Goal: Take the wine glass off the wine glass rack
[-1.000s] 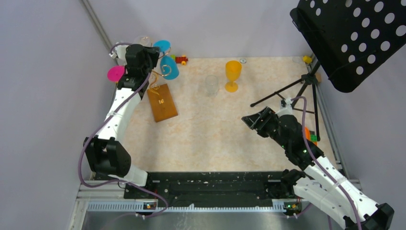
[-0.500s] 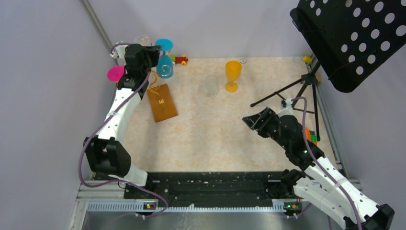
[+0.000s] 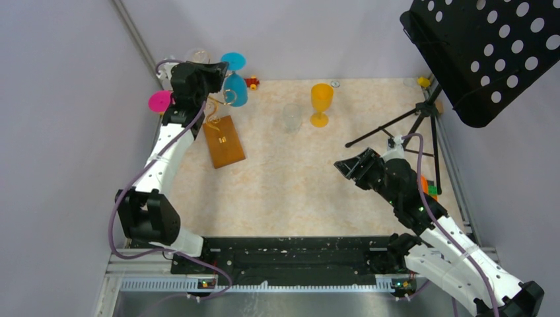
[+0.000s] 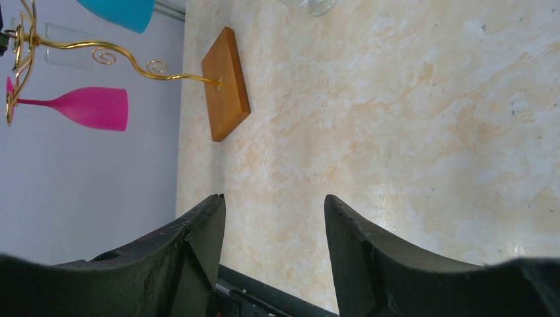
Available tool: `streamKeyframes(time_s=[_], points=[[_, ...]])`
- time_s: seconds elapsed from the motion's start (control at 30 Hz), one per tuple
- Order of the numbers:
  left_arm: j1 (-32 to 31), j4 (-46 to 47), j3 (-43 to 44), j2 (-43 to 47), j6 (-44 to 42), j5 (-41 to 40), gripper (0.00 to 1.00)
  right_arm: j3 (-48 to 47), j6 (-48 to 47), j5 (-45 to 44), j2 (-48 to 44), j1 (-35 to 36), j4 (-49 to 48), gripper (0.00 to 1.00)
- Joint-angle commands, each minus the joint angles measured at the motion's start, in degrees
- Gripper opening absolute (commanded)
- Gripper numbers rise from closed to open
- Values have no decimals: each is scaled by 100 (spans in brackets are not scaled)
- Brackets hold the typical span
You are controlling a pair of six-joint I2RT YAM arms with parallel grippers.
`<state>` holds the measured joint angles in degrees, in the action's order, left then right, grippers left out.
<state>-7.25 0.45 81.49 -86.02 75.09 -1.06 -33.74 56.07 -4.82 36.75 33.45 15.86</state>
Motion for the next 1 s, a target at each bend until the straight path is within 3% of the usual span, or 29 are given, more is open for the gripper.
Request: streamKeyframes(time_s=[0.0, 0.3, 0.63, 0.97], points=[[-5, 151, -82, 457, -117, 207, 0, -116, -35, 18, -26, -36, -159, 58], [66, -240, -22, 815, -484, -101, 0, -98, 23, 150, 100, -35, -297, 57], [234, -600, 254, 826, -770, -492, 0, -133, 19, 198, 202, -36, -436, 63], [556, 308, 19, 594, -593, -258, 0, -100, 21, 157, 132, -34, -397, 63]])
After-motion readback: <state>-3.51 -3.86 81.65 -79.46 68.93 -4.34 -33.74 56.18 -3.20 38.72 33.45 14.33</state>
